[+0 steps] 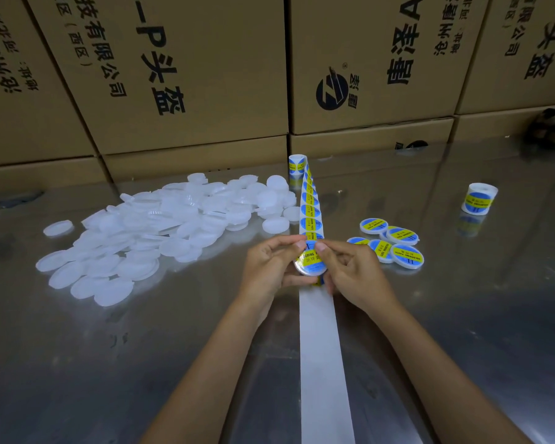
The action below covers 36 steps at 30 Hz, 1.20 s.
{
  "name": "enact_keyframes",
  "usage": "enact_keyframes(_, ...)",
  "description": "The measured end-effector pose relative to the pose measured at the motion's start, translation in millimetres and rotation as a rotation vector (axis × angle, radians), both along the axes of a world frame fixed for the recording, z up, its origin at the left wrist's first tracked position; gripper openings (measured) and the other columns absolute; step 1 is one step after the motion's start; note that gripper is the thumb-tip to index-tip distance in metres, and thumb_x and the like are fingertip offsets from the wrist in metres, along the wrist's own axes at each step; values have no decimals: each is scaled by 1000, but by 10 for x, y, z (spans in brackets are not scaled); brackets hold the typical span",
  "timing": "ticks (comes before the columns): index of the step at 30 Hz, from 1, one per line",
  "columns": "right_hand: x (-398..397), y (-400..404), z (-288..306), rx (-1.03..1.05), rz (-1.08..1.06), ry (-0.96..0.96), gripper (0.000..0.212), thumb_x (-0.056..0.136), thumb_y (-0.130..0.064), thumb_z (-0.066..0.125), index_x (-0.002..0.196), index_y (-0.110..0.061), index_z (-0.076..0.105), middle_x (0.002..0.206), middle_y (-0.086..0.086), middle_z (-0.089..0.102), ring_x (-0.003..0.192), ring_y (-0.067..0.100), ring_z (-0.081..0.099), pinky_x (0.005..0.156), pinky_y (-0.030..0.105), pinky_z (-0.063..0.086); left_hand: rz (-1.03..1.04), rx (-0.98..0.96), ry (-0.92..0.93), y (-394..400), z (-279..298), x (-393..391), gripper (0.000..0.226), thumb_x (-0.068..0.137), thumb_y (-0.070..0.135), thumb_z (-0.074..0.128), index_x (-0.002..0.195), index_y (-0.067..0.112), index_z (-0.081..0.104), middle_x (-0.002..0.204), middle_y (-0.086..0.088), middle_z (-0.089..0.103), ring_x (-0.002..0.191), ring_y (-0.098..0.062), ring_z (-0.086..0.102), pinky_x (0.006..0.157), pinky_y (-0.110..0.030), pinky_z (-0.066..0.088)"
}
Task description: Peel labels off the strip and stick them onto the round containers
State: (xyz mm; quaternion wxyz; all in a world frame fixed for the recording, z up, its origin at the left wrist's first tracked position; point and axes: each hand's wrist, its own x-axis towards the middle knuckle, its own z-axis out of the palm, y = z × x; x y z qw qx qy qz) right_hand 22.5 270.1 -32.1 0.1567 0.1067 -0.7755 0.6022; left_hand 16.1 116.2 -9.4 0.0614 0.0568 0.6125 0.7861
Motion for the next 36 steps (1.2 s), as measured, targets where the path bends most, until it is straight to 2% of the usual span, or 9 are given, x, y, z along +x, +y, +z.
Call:
enact_keyframes(4,-18,15,-15,-9,-68,-39,30,104,-24,48,87,-13,70,44,5,54,40,14,49,50,26,44,-80,-32,22,6,-10,-17,20,97,7,62,116,8,68,105,-13,76,89,-25,75,71,-33,63)
enact_keyframes(9,-32,11,-5,-54,-57,-104,28,104,-22,49,88,-11,69,58,21,61,44,17,52,53,30,45,-148,-74,32,-13,-43,-40,31,92,-2,66,120,11,65,104,-17,75,89,-27,74,76,-30,62)
enact_keyframes(12,-37,12,14,-114,-76,-118,21,100,-19,56,96,-7,72,64,-6,68,54,3,60,57,16,46,-162,-80,42,-22,-62,-45,34,90,-2,69,120,13,67,106,-17,75,92,-28,74,74,-29,61)
enact_keyframes(14,-39,42,46,-182,-63,-140,14,97,-17,61,96,-10,73,74,-12,72,68,-3,66,65,10,47,-96,-87,69,-23,-68,-62,33,89,1,70,119,14,69,104,-13,76,88,-25,74,67,-26,59)
enact_keyframes(16,-19,68,81,-215,-11,-206,9,95,-15,63,91,-14,71,65,-13,69,59,-3,63,56,9,44,1,-92,82,-26,-77,-93,31,90,5,71,119,14,68,101,-11,77,83,-24,73,66,-27,59)
enact_keyframes(20,-6,95,107,-291,-91,-302,10,95,-13,64,87,-8,68,61,4,61,49,9,50,45,20,41,134,-34,62,-41,-93,-127,25,94,15,67,119,12,66,97,-8,78,81,-22,75,67,-27,60)
enact_keyframes(24,-43,252,145,-645,-265,-345,12,98,-8,54,95,-2,64,80,14,67,62,16,61,55,20,52,194,-85,41,-66,-136,-146,19,98,11,61,116,11,67,99,-6,78,87,-20,71,73,-29,61)
enact_keyframes(28,-31,394,134,-981,-188,-398,15,100,-5,47,107,0,60,98,12,69,87,17,69,71,24,55,214,-106,26,-70,-155,-157,19,98,7,59,115,9,67,101,-8,77,85,-19,69,71,-28,61)
enact_keyframes(36,-52,405,96,-990,-215,-391,21,99,-3,46,115,4,57,109,16,69,93,21,69,76,25,54,328,-324,130,-102,-263,-258,28,95,-2,52,99,20,69,93,-1,75,86,-13,67,70,-26,58)
